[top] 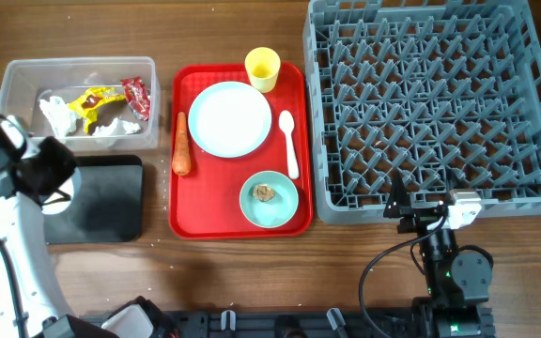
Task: Sort waste into correct bins and load items into the dishwasher rack
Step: 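Lift rice bowl left and tip rice onto black tray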
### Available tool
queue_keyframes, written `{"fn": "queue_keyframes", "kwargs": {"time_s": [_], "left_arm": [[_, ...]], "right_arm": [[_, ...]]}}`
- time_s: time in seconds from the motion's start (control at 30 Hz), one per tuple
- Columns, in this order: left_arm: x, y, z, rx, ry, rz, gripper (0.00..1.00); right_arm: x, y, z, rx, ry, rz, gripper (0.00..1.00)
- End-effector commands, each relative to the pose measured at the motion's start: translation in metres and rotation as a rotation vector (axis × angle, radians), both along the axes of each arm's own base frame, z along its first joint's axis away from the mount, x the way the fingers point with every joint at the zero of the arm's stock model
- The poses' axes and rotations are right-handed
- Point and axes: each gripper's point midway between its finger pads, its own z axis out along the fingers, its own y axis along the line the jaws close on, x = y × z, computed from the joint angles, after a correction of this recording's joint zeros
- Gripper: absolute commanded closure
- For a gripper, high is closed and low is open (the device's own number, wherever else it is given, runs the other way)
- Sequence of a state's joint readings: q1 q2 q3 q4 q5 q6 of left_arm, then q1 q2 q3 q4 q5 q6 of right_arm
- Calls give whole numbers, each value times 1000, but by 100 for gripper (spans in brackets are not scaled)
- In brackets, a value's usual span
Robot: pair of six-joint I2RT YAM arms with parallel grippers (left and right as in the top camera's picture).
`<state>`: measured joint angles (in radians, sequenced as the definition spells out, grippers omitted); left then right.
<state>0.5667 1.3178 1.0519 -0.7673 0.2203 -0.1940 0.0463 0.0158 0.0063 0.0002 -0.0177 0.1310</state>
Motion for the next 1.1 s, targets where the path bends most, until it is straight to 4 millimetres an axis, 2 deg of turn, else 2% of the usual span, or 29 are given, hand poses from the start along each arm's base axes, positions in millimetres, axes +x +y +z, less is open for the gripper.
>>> {"fn": "queue_keyframes", "kwargs": {"time_s": [0.0, 0.27, 0.6, 0.7, 0.8, 1.0, 1.07], "left_arm": [[8, -11, 4, -78, -105, -97, 96], [17, -12, -1, -82, -153, -137, 96], [19, -12, -41, -186, -66, -131, 96], [17, -19, -33, -270, -136, -192, 96], [9, -14, -17, -388, -242, -182, 96], [-7, 3, -11, -422, -290, -138, 96], [-7, 2, -5, -412, -336, -187, 96]], "right_arm": [[0, -1, 1, 7, -6, -9, 0], [0, -1, 1, 7, -6, -9, 0], [0, -1, 1, 7, -6, -9, 0], [0, -1, 1, 7, -6, -9, 0], [0, -1, 1, 7, -6, -9, 0], [0, -1, 1, 7, -6, -9, 0], [0, -1, 1, 6, -6, -9, 0]]}}
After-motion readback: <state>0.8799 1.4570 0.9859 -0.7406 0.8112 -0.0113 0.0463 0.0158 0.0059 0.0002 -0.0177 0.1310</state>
